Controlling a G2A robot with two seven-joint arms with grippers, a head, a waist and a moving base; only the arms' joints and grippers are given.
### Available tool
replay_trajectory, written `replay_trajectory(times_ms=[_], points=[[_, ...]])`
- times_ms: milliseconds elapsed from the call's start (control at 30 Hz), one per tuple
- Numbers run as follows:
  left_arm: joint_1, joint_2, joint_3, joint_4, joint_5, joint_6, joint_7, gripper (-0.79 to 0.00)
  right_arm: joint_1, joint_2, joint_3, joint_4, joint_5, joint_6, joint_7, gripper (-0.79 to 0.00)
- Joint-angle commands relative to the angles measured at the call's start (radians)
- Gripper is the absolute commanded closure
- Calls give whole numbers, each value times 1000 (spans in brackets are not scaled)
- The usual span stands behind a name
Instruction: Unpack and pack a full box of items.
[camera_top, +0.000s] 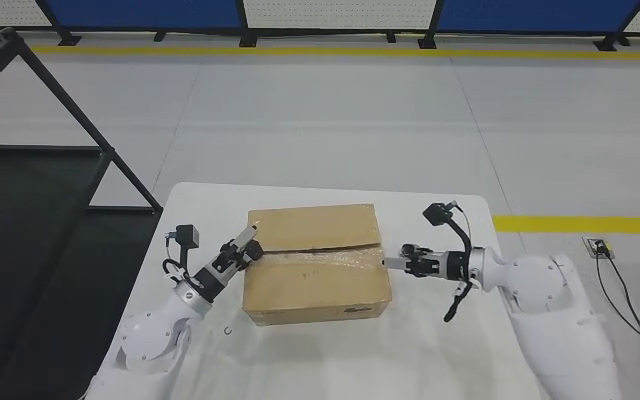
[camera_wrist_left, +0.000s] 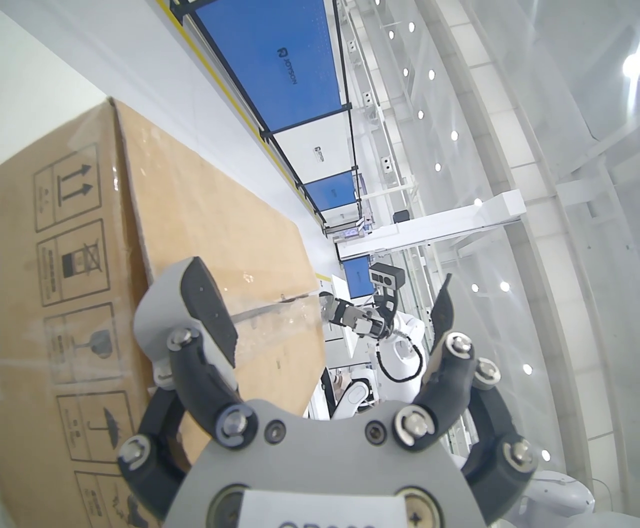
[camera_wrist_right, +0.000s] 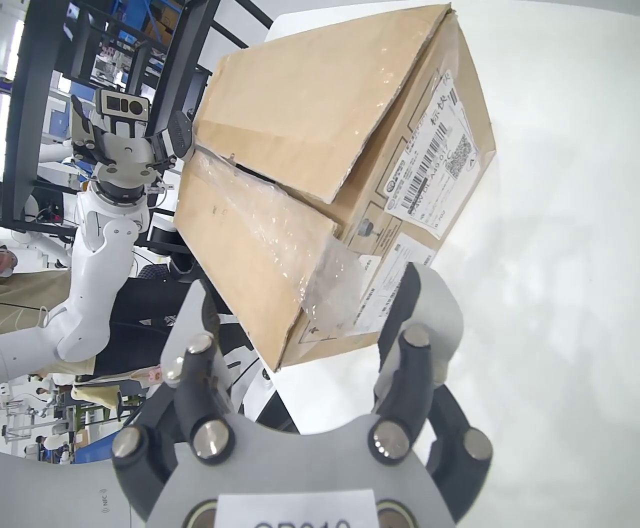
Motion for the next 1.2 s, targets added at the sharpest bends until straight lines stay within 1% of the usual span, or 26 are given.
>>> replay_trajectory(times_ms=[0,233,533,833,1167], points=[[0,0,0,1,-1,-3,-1,-785,10,1,-7,10,7,6,-1,0],[2,1,-1,5,-7,-13,-7,-785,33,6,-29,8,29,19,-8,0],[2,2,-2,17,-23,-25,-12,-785,40,14,-43,-63,96,-2,-8,0],[0,3,-3,33,-43,-43,-19,-785,67,14,-93,-121,99,9,-56,0],[-1,4,-5,47,-63,-59,-30,-785,93,15,-130,-154,132,-21,-94,0]])
